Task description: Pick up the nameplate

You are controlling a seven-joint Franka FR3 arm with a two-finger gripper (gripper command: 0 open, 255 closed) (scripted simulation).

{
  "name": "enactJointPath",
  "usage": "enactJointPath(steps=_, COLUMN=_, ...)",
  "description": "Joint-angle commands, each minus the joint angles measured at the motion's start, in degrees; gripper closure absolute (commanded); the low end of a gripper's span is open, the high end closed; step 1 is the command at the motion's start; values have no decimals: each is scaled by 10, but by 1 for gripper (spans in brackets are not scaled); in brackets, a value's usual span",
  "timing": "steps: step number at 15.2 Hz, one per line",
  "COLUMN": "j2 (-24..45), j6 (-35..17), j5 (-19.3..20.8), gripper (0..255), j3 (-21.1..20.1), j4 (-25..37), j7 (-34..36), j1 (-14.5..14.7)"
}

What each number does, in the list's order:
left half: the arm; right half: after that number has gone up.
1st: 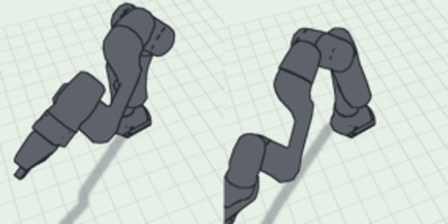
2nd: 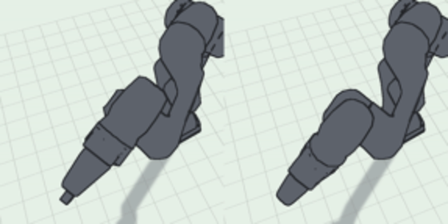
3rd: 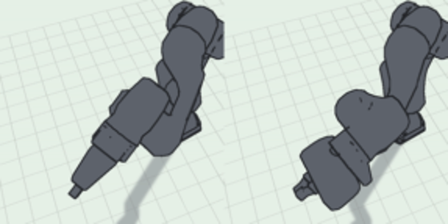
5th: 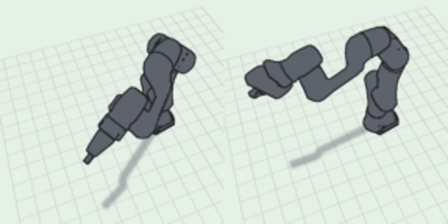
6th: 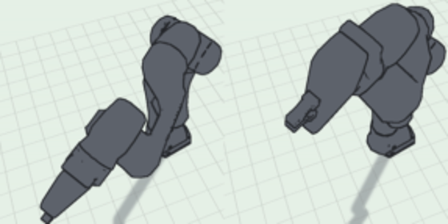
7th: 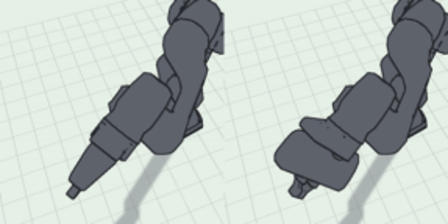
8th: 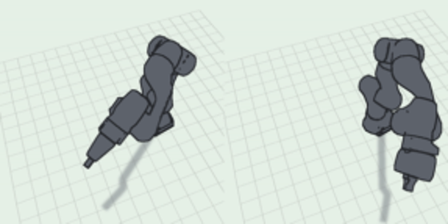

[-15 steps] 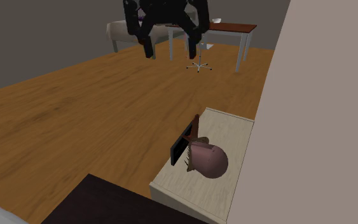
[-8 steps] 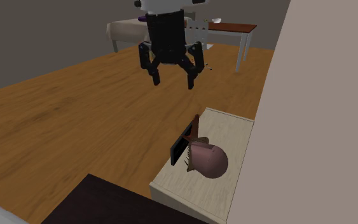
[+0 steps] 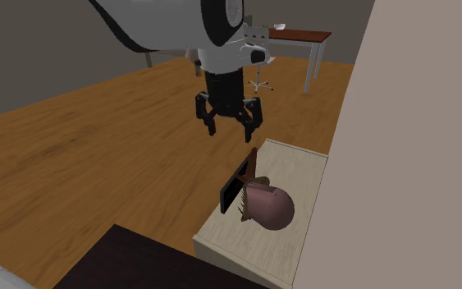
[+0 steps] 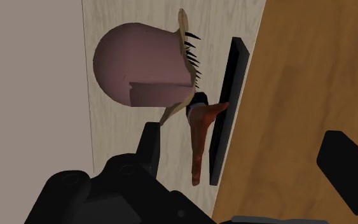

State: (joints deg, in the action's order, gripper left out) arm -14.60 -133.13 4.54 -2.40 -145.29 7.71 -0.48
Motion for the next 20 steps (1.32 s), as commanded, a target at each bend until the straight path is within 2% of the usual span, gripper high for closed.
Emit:
enactJointPath(steps=1, j2=38, j6=-35, j5=2, gripper=0, j3=-4, j4=1, j7=13, j1=0)
enactJointPath(steps=8, j2=205, j6=-138, j5=20, gripper=0, j3=-7, j4=53, j7=55, j1=-1)
enactJointPath(steps=14, j2=348, j6=-199, j5=35, gripper=0, j3=0, j4=127, j7=87, j1=7)
enactJointPath(steps=20, j2=402, j6=-235, j5=43, gripper=0, j3=7, j4=143, j7=96, j1=13)
